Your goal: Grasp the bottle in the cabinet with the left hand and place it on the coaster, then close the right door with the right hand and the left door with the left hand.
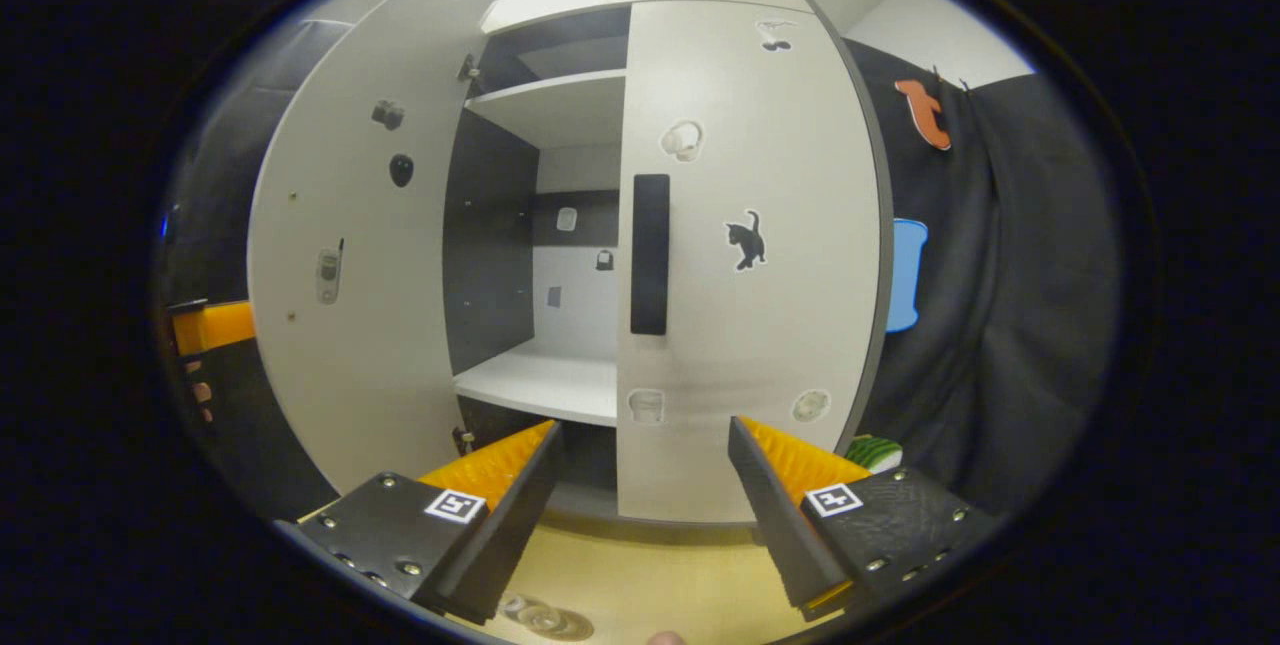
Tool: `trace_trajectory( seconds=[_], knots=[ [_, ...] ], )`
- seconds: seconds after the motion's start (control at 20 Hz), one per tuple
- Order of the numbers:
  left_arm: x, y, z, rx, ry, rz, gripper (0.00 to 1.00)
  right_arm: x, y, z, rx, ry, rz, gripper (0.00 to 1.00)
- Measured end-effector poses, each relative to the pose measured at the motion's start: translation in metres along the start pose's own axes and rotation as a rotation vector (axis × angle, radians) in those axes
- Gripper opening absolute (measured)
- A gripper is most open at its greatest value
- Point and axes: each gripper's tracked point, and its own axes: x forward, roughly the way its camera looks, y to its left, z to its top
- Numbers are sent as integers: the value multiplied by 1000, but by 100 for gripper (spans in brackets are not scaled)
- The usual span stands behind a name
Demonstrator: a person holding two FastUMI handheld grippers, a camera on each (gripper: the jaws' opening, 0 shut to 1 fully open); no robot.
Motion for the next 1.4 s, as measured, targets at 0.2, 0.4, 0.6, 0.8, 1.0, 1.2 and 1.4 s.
trace_trajectory(
  seconds=[0.2,0.4,0.6,0.8,1.0,1.2,1.4],
  knots=[
    [6,-20,-1,1,-4,-18,94,-11,-9,-7,7,15,-8,100],
    [11,-40,-2,5,-6,-27,94,-20,-25,-15,27,27,-30,100],
    [20,-59,-2,30,-15,-25,94,-27,-45,-16,44,32,-57,100],
    [33,-80,-5,26,-9,-46,94,-33,-63,-14,70,30,-78,100],
    [55,-102,-10,-8,4,-69,99,-36,-78,-18,72,33,-94,100],
    [84,-127,-12,-7,1,-85,100,-38,-95,-18,97,38,-109,100],
    [106,-142,-12,15,-7,-79,100,-38,-107,-20,91,40,-124,100]
  ],
)
